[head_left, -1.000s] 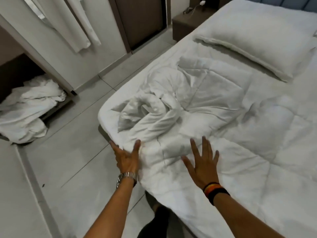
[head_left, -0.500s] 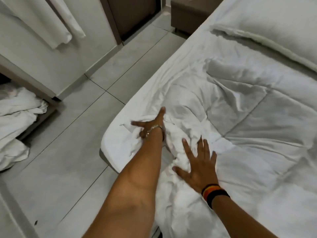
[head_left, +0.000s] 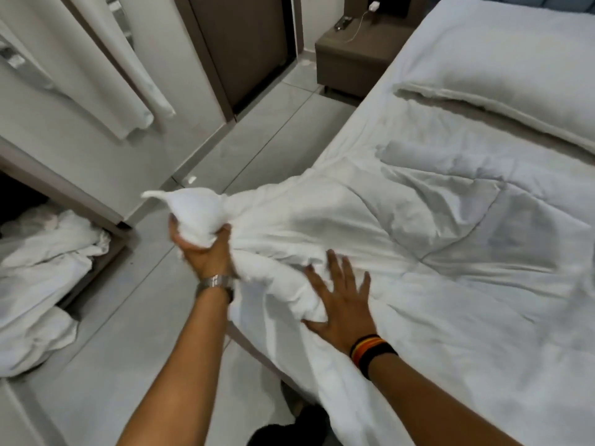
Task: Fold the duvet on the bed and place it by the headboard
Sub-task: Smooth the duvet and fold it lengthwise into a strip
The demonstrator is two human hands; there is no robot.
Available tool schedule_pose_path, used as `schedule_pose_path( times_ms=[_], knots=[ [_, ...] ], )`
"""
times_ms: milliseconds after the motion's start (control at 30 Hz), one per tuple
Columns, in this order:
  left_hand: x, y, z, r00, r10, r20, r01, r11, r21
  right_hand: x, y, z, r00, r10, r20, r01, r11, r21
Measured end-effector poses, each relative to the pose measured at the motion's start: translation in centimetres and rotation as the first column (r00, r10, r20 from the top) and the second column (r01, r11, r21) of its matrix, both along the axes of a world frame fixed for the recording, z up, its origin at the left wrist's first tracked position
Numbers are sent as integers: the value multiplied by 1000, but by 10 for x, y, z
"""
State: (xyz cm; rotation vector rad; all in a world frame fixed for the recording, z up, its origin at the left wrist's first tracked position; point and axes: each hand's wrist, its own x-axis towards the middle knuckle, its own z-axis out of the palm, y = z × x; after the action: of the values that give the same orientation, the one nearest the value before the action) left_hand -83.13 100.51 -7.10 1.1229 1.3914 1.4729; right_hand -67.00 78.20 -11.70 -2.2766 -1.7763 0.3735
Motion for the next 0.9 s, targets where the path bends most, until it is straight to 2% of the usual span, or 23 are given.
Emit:
schedule_pose_path(
  times_ms=[67,100,167,200,267,333,400,467,533,633,733,800,900],
  knots=[
    [-59,24,-3,997,70,-43,-70,998,-8,-31,30,-13,995,94,-42,-94,996,2],
    [-86,31,-13,995,65,-82,-71,995,-68,-43,42,-24,987,150,-58,-153,987,-45],
    [-129,47,-48,988,-39,-148,-11,948,-319,-64,63,-53,975,179,-131,-203,958,-200],
    [-143,55,-68,981,-115,-159,30,890,-454,-72,71,-66,980,162,-116,-185,954,-237],
    [-155,73,-100,957,-264,-122,114,727,-677,-82,83,-81,993,113,-46,-120,973,-199],
    [-152,101,-122,912,-397,-104,154,565,-811,-86,99,-82,983,57,-173,-88,981,-174],
    [-132,133,-131,853,-505,-136,196,551,-811,-81,116,-78,956,7,-293,-34,995,-88],
    [-95,166,-129,775,-620,-123,311,543,-780,-74,132,-66,952,-25,-304,30,999,13],
    [-47,197,-125,681,-726,-92,423,493,-761,-71,150,-54,937,-94,-337,123,990,67],
    [25,223,-122,560,-824,-86,527,434,-731,-71,170,-45,894,-235,-381,296,949,108],
    [78,233,-124,466,-884,-24,585,329,-741,-59,195,-49,845,-390,-367,463,876,136],
    [95,233,-127,424,-906,-19,573,284,-769,-49,204,-59,831,-481,-279,521,848,91],
    [105,227,-124,405,-911,-79,550,312,-775,-42,212,-66,771,-603,-208,595,797,-107]
  ],
)
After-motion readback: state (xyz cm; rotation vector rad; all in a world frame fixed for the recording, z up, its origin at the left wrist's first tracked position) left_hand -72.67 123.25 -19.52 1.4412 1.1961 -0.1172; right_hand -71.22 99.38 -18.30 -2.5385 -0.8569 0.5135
